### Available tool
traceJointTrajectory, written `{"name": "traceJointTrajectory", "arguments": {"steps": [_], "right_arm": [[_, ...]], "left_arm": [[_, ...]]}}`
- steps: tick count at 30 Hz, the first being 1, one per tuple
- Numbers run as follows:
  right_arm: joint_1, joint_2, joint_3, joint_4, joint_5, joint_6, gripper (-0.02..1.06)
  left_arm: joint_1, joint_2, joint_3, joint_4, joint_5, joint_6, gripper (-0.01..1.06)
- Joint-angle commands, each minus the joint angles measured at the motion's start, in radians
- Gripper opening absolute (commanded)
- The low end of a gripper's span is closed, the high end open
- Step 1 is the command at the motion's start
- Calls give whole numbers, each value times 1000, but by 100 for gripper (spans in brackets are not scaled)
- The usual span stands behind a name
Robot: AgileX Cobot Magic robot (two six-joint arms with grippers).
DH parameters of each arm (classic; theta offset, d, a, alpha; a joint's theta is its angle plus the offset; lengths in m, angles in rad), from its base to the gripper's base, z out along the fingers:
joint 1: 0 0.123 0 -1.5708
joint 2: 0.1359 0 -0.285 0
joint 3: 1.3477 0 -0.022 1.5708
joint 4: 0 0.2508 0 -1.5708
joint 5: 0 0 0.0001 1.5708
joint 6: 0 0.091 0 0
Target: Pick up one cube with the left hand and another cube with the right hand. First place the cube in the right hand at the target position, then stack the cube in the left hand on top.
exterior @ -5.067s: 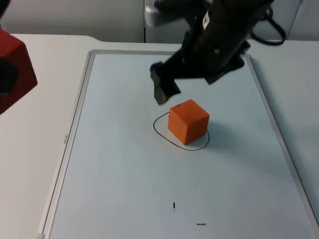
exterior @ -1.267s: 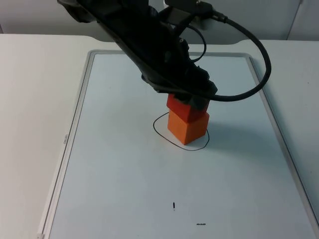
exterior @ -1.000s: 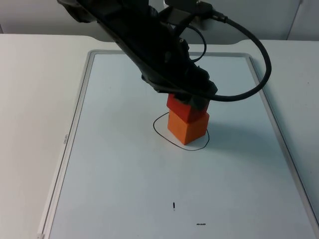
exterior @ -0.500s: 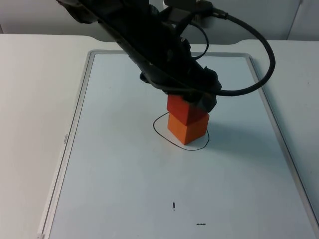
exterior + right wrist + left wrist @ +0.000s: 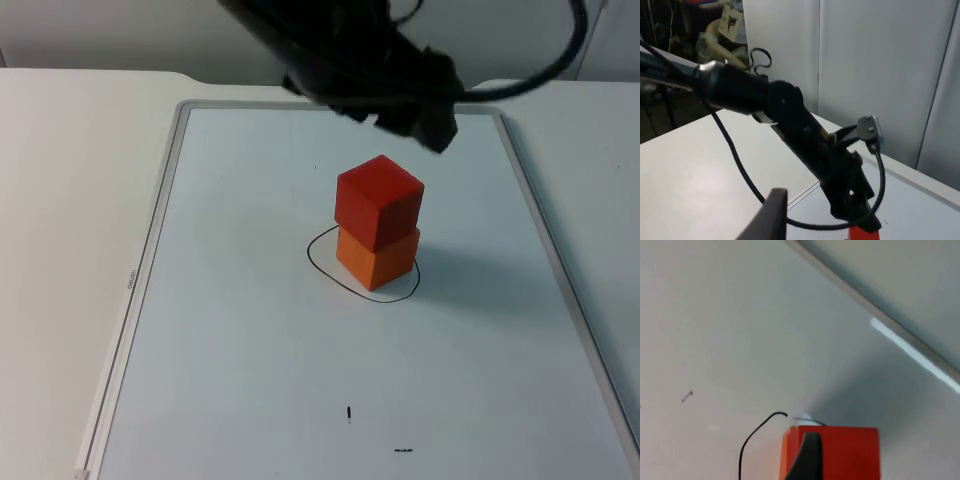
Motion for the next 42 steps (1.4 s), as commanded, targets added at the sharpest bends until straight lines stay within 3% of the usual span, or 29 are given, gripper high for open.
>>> {"name": "traceJointTrajectory", "arguments": {"steps": [1, 12, 22, 25, 33, 42], "right_arm": [[1, 5, 6, 1, -20, -4, 104], [1, 5, 6, 1, -26, -4, 104], [1, 5, 6, -6, 8, -8, 104], [1, 5, 12, -14, 26, -6, 104], [1, -35, 189, -15, -31, 19, 104], [1, -94, 299, -17, -44, 82, 104]], "left_arm": [[-7, -77, -7, 3, 35, -1, 75], [-7, -495, -7, 138, 281, -22, 75], [-7, -711, 9, 194, 404, -107, 75], [-7, -752, 65, 194, 404, -115, 75], [-7, -935, 392, 214, 325, -163, 75], [-7, -1202, 554, 221, 328, -217, 75]]}}
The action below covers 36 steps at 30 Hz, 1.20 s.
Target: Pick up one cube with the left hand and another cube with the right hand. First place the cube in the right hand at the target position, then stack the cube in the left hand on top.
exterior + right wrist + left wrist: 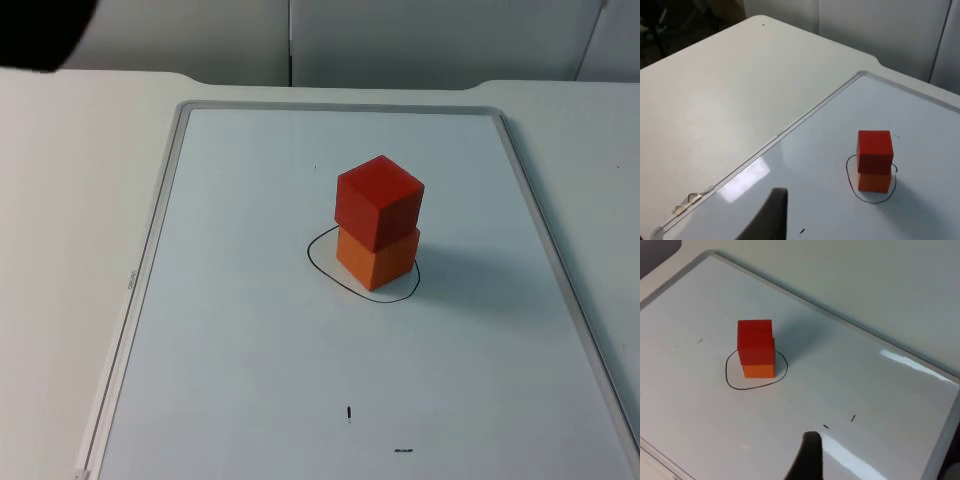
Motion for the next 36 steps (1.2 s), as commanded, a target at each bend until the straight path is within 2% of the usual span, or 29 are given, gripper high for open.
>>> {"name": "traceJointTrajectory", "arguments": {"steps": [1, 7, 12, 16, 20, 26, 32, 33, 36], "right_arm": [[1, -17, 17, -3, -23, 11, 104], [1, -99, 72, -5, -34, 31, 104], [1, -178, 97, -5, -4, 37, 104], [1, -217, 109, -9, 15, 37, 104], [1, -293, 154, -11, 25, 37, 104], [1, -357, 162, -11, 61, 37, 104], [1, -399, 162, -25, 115, 37, 104], [1, -408, 162, -35, 125, 47, 104], [1, -440, 162, -67, 145, 76, 104]], "left_arm": [[-7, -82, 31, 1, -9, -16, 75], [-7, -286, 90, 62, 14, -89, 75], [-7, -462, 139, 125, 85, -210, 75], [-7, -519, 171, 147, 101, -252, 75], [-7, -647, 268, 223, 138, -351, 75], [-7, -777, 337, 269, 152, -379, 75], [-7, -820, 378, 343, 171, -461, 75], [-7, -820, 399, 364, 198, -484, 75], [-7, -820, 408, 378, 177, -503, 75]]}}
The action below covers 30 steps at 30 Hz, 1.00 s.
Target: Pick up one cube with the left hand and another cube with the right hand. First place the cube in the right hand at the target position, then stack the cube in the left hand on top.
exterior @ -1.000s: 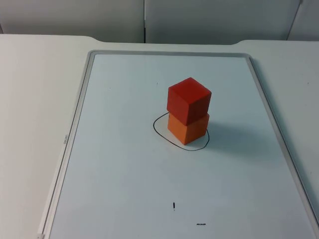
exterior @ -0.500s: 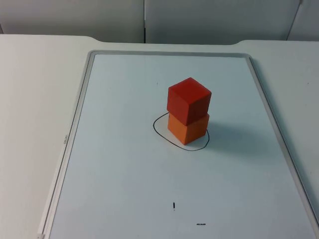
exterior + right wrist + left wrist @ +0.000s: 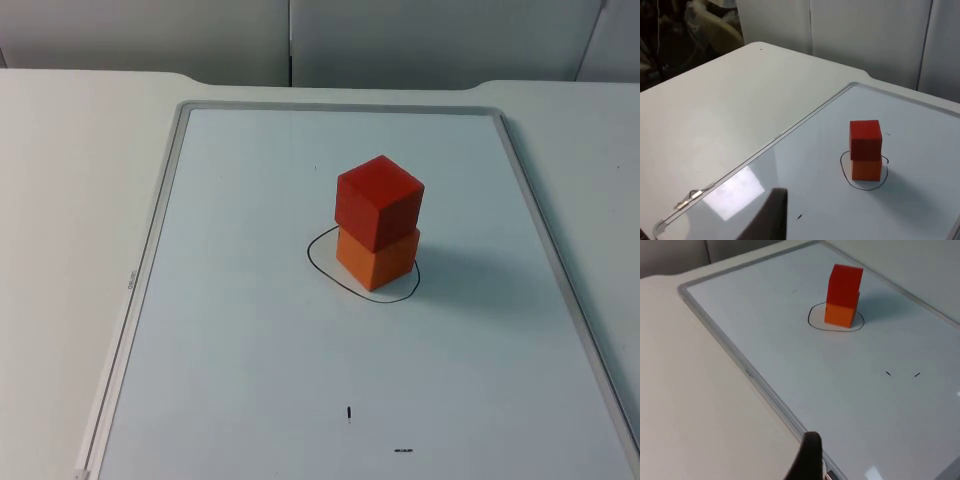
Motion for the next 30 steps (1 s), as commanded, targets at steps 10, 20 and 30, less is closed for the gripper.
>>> {"name": "traceJointTrajectory", "arguments": {"steps": [10, 20, 30], "right_arm": [[1, -26, 5, -48, 16, 15, 104], [1, -26, 5, -49, 48, 15, 104], [1, -60, 2, -69, 229, 31, 104]], "left_arm": [[-7, -6, 6, 15, -7, -29, 90], [-7, -6, 6, 8, -5, -8, 105], [-7, -6, 6, 8, -5, -8, 105]]}}
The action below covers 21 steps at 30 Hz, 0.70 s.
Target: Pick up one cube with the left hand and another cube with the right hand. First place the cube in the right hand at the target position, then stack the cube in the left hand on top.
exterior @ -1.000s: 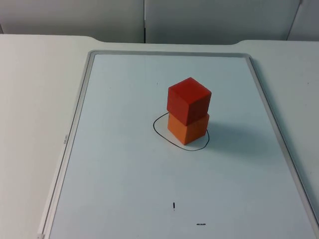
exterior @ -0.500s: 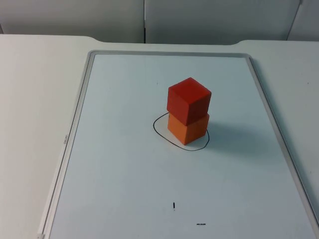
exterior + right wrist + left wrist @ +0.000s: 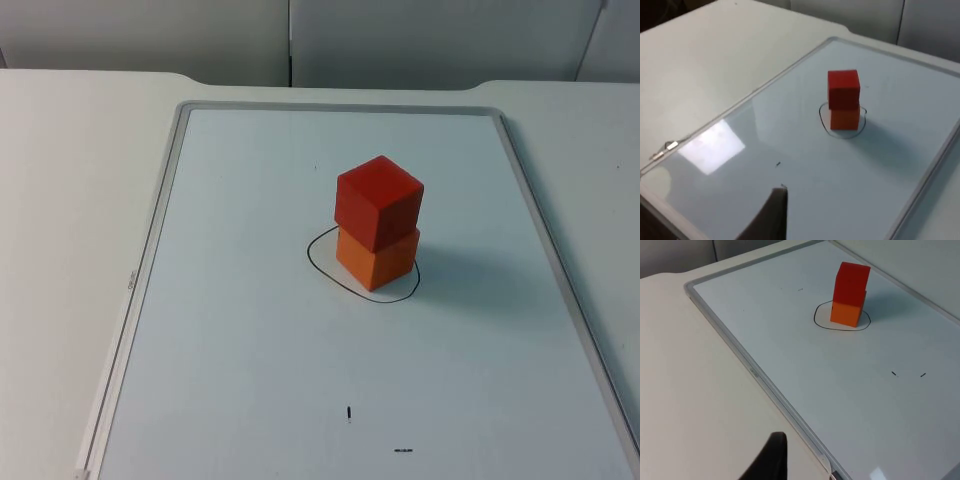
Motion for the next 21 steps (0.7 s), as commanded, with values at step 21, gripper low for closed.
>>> {"name": "traceJointTrajectory", "arguments": {"steps": [21], "right_arm": [[1, -4, 33, -24, 26, 14, 104]], "left_arm": [[-7, -5, 6, -3, -5, 2, 105]]}}
